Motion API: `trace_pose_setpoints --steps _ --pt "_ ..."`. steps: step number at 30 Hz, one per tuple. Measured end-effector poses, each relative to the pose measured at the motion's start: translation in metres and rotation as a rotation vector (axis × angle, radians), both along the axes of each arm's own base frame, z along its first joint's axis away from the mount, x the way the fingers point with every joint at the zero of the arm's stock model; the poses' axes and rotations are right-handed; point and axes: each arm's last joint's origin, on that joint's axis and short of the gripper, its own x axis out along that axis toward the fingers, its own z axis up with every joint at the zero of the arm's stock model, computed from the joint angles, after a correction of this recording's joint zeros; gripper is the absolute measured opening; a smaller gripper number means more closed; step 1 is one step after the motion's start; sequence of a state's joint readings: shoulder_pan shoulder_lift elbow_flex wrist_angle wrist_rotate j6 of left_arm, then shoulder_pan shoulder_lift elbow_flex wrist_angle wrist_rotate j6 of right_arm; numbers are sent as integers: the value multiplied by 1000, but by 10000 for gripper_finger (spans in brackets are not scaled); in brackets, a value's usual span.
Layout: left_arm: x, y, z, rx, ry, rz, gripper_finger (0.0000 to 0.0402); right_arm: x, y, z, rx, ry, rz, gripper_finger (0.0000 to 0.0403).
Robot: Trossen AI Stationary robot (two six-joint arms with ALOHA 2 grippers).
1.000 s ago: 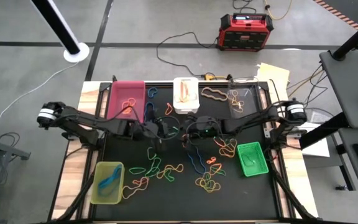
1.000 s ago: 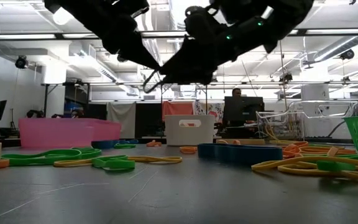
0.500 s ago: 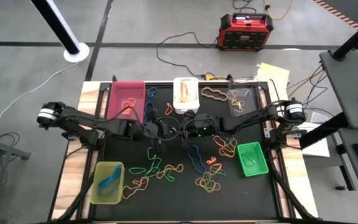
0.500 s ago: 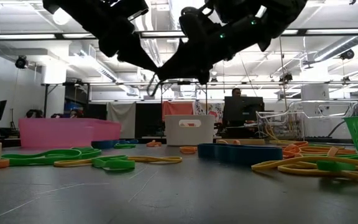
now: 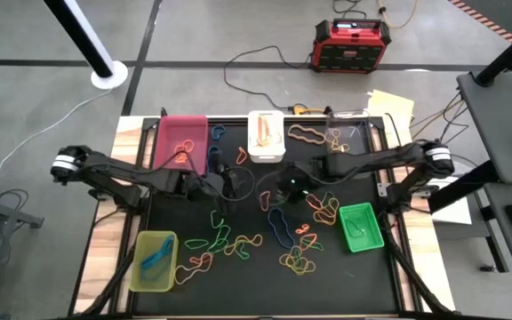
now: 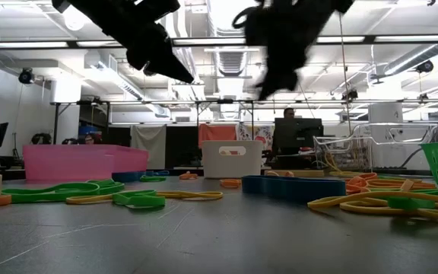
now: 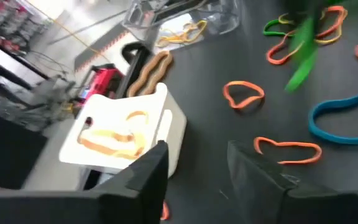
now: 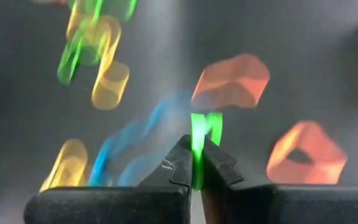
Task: Sort rubber bands into baskets
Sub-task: Put the green rubber band into the green bin
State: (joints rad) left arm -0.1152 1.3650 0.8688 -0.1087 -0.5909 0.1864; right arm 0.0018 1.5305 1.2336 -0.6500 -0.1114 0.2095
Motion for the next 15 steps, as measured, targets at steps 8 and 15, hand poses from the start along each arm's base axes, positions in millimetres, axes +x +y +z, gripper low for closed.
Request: trace_pose_setpoints --steps 8,15 --pt "-1 1 1 14 10 -3 187 -65 33 34 267 449 -71 9" --pt "0 0 0 -8 28 -74 187 -111 49 21 302 686 -361 9"
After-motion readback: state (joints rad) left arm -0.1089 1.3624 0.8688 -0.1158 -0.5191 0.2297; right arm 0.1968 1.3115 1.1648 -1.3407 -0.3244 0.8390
